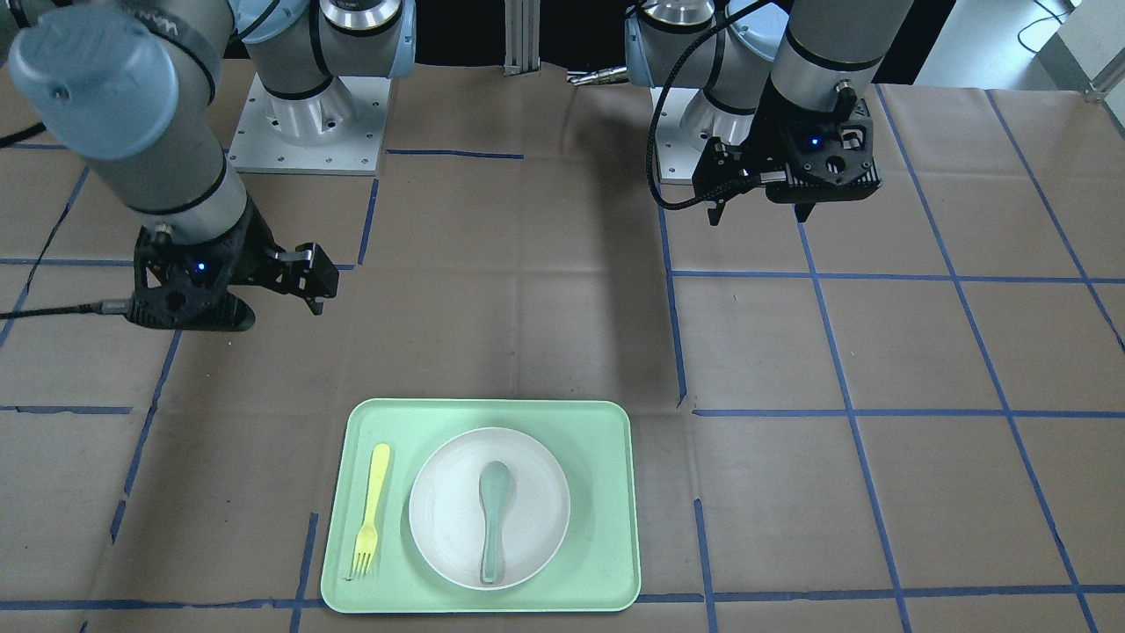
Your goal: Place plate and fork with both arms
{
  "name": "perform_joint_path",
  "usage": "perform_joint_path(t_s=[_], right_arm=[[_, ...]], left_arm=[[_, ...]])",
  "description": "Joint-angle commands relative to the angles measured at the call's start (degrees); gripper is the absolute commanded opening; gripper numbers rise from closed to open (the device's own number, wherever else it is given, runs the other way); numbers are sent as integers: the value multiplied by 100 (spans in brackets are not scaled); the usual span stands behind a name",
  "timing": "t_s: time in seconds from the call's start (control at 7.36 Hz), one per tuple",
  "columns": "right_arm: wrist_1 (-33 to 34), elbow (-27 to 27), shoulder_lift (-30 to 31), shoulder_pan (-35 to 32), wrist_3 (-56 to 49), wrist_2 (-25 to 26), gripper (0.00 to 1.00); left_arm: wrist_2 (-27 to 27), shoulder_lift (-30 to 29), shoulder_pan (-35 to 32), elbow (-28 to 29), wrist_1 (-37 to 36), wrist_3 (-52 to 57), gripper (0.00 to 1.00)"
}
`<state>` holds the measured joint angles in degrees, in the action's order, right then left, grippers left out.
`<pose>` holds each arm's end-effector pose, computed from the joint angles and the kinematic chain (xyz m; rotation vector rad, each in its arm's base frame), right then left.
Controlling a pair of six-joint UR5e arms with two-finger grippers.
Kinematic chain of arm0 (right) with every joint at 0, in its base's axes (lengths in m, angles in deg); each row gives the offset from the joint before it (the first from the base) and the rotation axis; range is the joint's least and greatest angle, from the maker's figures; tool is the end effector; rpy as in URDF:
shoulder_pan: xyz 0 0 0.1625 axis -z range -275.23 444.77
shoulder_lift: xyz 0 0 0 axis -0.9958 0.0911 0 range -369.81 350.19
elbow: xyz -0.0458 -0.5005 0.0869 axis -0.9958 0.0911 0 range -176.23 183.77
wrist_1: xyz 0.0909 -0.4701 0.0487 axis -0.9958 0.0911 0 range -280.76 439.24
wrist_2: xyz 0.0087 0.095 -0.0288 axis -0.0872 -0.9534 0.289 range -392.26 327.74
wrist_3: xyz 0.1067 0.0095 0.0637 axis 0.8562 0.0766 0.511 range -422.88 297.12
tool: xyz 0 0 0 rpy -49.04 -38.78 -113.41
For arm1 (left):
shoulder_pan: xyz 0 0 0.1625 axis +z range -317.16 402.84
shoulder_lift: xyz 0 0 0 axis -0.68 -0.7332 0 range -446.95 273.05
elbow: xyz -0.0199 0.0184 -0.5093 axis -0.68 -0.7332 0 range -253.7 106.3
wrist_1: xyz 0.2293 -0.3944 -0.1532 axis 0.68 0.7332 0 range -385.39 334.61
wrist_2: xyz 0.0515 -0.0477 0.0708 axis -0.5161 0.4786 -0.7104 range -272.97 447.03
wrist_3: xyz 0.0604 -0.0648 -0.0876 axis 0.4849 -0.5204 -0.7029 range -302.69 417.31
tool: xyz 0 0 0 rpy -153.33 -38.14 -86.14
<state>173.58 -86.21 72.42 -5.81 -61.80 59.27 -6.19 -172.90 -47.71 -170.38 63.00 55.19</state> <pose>0.1363 -0.6178 0.4753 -0.0122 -3.1127 -0.0919 -0.1313 -0.5221 0.5239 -0.0414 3.0847 0.0252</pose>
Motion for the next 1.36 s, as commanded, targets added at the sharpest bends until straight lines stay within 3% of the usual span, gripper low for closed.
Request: perform_joint_path(t_s=[0.0,0.41,1.22], right_arm=[[-265,-318,800,-38,190,-3,100],[-232,-669,1128,-21,94,5,100],[-214,-600,1137,-21,103,14,100]], left_arm=[[-3,16,-7,0,29,1,100],[-21,60,-7,-9,64,-17,100],[-12,34,-7,-26,37,-8,100]])
